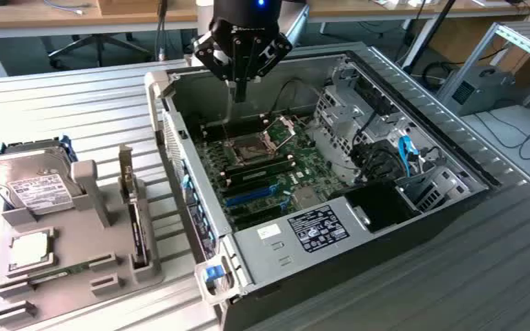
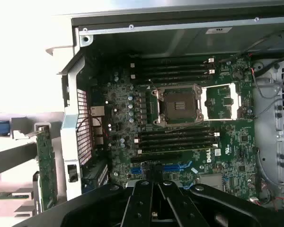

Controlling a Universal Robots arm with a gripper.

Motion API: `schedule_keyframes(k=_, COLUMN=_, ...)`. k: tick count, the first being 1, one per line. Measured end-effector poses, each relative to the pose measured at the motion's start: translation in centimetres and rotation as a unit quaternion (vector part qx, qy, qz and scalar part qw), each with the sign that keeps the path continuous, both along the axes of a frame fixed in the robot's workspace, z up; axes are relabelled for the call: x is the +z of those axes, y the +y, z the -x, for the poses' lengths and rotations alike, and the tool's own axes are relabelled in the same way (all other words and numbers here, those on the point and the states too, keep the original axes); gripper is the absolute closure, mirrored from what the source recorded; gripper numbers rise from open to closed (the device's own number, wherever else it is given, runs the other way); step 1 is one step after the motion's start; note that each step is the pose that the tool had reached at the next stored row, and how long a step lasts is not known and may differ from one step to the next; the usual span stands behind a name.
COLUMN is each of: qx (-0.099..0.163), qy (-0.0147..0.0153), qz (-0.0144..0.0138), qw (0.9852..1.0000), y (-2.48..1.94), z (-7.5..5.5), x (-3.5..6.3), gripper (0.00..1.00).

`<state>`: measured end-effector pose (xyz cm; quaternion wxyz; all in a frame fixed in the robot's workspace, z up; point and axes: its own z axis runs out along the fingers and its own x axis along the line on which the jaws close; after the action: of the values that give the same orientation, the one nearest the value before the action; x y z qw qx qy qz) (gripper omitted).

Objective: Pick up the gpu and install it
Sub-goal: 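Reach for the gpu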

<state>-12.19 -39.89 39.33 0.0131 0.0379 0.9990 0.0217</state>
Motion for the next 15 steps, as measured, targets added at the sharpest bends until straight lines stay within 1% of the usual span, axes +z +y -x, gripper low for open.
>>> schedule_keyframes(k=15, qx=0.000, qy=0.0000, qz=0.0000, qw=1.0000, y=0.00, z=0.89, x=0.00, gripper=0.89)
